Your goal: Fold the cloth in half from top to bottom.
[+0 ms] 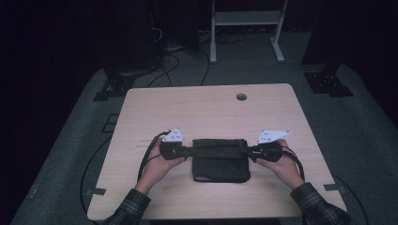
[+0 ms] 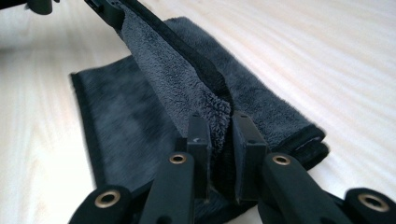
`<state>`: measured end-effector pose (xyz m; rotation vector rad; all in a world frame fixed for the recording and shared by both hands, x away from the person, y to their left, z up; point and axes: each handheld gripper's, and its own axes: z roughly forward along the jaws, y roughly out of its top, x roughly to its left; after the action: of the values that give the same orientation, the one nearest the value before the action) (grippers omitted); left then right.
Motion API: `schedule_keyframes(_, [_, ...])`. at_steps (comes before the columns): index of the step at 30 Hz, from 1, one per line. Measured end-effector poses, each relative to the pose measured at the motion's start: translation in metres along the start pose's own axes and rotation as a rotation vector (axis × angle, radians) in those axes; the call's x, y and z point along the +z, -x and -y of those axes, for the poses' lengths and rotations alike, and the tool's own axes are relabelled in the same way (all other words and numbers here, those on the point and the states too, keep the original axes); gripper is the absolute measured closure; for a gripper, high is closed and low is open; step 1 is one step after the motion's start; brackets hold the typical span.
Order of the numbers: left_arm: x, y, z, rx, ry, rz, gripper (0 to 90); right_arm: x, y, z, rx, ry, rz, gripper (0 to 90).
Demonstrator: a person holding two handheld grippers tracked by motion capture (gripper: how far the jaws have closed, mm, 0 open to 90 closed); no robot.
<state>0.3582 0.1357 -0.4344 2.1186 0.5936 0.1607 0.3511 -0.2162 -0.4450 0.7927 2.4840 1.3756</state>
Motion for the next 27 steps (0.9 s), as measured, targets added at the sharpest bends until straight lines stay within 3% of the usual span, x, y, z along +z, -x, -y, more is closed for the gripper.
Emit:
schedule_keyframes(8, [0.007, 0.014, 0.015, 0.003, -0.065, 0.026, 81.9, -0.003, -0.015, 0.019, -0.008, -0.053, -0.017, 77.2])
schedule_keyframes(10, [0.006, 0.016, 0.017, 0.003, -0.073, 0.027, 77.5, -0.004, -0.018, 0.022, -0.016, -0.067, -0.019, 75.1])
schedule_keyframes(13, [0.000, 0.019, 0.017, 0.009, -0.050, 0.041, 67.6, -0.009, -0.022, 0.024, -0.020, -0.056, -0.027, 68.2])
schedule_keyframes(15, [-0.007, 0.020, 0.013, 0.010, -0.019, 0.051, 65.5, -0.014, -0.024, 0.022, -0.022, -0.030, -0.027, 67.4])
schedule_keyframes(21, [-0.021, 0.018, 0.001, 0.007, 0.052, 0.050, 69.7, -0.030, -0.021, 0.011, -0.012, 0.086, -0.039, 68.9])
schedule_keyframes(24, [-0.020, 0.013, -0.001, -0.012, 0.066, 0.033, 76.4, -0.029, -0.017, 0.008, -0.011, 0.082, -0.011, 72.3])
schedule_keyframes(27, [-0.012, 0.010, -0.001, -0.027, 0.054, 0.024, 80.0, -0.020, -0.015, 0.009, -0.018, 0.040, -0.002, 74.9])
